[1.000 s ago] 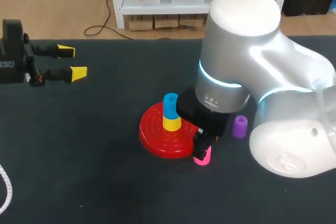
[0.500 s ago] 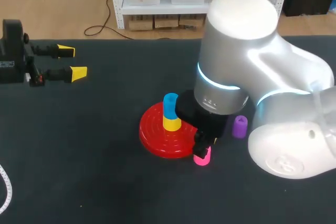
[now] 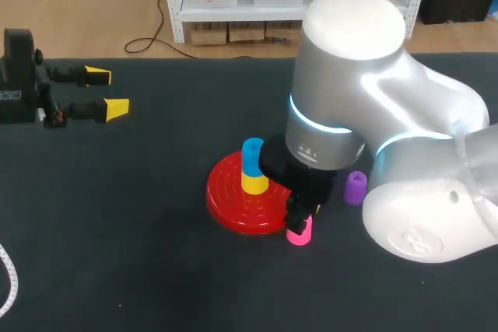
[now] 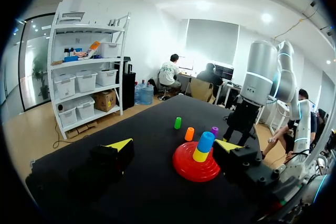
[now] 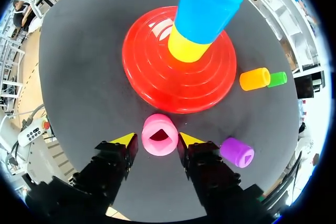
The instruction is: Pick up and stack the cylinders on the red base in this order: pink,purple,orange,green
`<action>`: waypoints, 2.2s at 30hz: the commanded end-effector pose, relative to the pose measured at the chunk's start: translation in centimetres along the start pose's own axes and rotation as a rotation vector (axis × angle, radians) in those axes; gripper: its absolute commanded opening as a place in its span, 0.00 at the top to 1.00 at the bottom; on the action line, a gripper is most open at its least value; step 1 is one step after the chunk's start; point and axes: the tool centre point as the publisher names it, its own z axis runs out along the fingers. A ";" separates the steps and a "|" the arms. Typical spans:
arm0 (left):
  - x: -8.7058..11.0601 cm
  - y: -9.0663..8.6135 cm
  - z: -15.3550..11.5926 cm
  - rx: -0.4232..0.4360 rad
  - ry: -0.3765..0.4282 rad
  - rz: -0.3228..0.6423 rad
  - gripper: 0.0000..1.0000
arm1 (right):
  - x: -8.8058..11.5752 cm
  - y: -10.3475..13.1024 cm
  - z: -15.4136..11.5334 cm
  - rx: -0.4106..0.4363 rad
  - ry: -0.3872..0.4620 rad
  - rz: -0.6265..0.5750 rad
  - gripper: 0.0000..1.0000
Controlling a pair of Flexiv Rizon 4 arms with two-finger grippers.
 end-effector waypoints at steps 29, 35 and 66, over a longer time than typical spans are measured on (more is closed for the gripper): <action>0.2 0.0 0.1 -0.003 -0.008 0.003 0.00 | -0.6 -0.2 -0.2 -0.006 -0.014 0.005 0.51; 0.2 0.0 0.1 -0.003 -0.008 0.003 0.00 | -0.5 -0.2 -0.5 -0.013 -0.023 0.003 0.50; 0.2 0.0 0.1 -0.003 -0.008 0.003 0.00 | -1.8 -1.2 -7.3 0.006 -0.075 0.012 1.00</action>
